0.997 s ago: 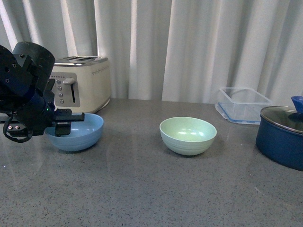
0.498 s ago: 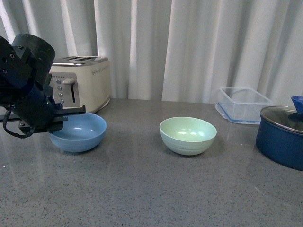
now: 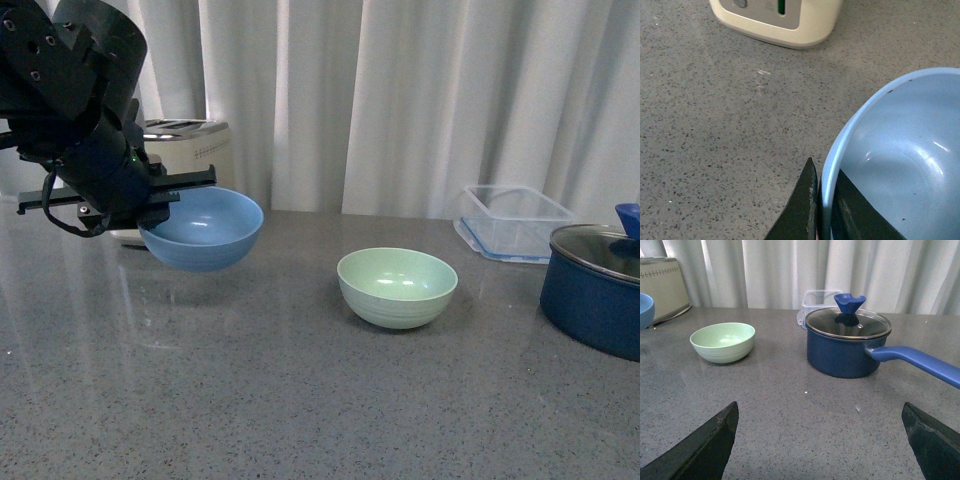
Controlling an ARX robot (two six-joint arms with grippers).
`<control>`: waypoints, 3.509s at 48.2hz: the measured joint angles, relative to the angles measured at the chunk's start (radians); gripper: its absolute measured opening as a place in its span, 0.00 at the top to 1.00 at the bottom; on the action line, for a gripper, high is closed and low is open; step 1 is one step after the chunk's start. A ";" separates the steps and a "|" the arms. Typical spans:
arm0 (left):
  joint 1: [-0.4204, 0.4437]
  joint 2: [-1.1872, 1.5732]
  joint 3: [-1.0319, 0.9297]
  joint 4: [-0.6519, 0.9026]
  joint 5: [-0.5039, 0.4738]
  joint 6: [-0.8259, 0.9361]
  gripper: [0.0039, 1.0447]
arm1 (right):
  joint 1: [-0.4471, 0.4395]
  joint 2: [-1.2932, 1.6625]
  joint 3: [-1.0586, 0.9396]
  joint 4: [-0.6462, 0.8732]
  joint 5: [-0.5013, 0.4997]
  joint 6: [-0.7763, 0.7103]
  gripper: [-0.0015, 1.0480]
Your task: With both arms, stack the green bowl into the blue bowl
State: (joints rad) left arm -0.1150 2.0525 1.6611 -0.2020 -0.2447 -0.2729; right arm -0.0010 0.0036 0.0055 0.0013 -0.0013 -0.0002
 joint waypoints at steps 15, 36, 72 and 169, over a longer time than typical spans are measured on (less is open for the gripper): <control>-0.060 0.080 0.093 -0.037 0.001 -0.023 0.96 | 0.000 0.000 0.000 0.000 0.000 0.000 0.10; -0.123 0.169 0.182 -0.068 -0.001 -0.045 0.96 | 0.000 0.000 0.000 0.000 0.000 0.000 0.10; -0.129 0.244 0.224 -0.072 -0.012 -0.053 0.95 | 0.000 0.000 0.000 0.000 0.000 0.000 0.10; 0.113 -1.139 -1.563 1.006 0.242 0.266 0.97 | 0.000 0.000 0.000 0.000 0.000 0.000 0.10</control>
State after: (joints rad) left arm -0.0021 0.9138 0.0978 0.8043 -0.0025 -0.0074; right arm -0.0010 0.0036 0.0055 0.0013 -0.0013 -0.0002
